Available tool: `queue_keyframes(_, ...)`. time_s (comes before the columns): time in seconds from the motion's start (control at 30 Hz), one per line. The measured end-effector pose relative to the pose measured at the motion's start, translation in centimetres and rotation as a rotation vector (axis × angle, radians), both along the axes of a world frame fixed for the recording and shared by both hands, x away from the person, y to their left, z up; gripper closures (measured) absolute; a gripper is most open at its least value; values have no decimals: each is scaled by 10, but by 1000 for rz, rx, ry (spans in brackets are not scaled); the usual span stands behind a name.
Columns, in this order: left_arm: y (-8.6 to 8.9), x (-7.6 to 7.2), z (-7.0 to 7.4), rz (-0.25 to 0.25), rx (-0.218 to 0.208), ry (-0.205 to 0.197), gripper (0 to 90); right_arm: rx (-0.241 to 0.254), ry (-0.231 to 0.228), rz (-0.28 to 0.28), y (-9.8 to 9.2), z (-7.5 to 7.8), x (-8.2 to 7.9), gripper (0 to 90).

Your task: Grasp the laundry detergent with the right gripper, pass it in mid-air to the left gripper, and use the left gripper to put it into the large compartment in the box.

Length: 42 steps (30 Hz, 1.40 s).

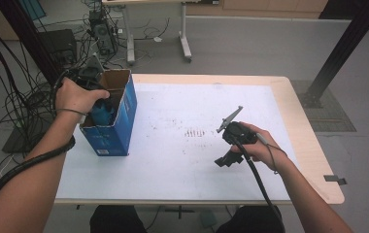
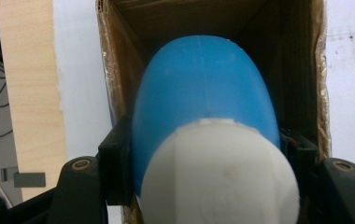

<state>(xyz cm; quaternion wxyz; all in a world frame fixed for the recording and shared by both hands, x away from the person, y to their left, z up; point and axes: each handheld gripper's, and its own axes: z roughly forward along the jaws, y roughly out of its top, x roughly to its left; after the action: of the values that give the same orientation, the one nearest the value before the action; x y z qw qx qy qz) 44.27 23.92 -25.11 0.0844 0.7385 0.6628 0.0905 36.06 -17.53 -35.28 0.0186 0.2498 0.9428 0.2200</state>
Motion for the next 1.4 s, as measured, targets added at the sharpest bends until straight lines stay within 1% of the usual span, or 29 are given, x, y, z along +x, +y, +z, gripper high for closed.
queue_keyframes(0.37, -2, 1, -7, 0, 3, 11, 376, 1, 5, -6, -1, 0, -1, 53)
queue_keyframes(0.7, -2, 1, -8, 12, 6, 2, 376, 2, 3, -3, 0, -1, -1, 53)
queue_keyframes(0.93, -3, 1, -10, 12, 10, 3, 376, 5, 1, -2, -1, -1, -1, 53)
queue_keyframes(1.03, -4, 2, -12, 9, 5, 12, 376, 7, 2, -3, -1, -1, -1, 53)
queue_keyframes(1.13, -4, 2, -17, 10, -7, 26, 376, 6, 7, -4, -1, -1, -1, 53)
queue_keyframes(1.2, -4, 2, -20, 12, -9, 26, 376, 4, 4, -3, -1, -2, -1, 53)
queue_keyframes(1.23, -4, 2, -20, 16, -11, 20, 376, 5, 4, -2, -1, -2, -1, 53)
queue_keyframes(1.4, -5, 3, -19, 13, -7, 22, 376, 2, 7, -8, -2, -2, -1, 53)
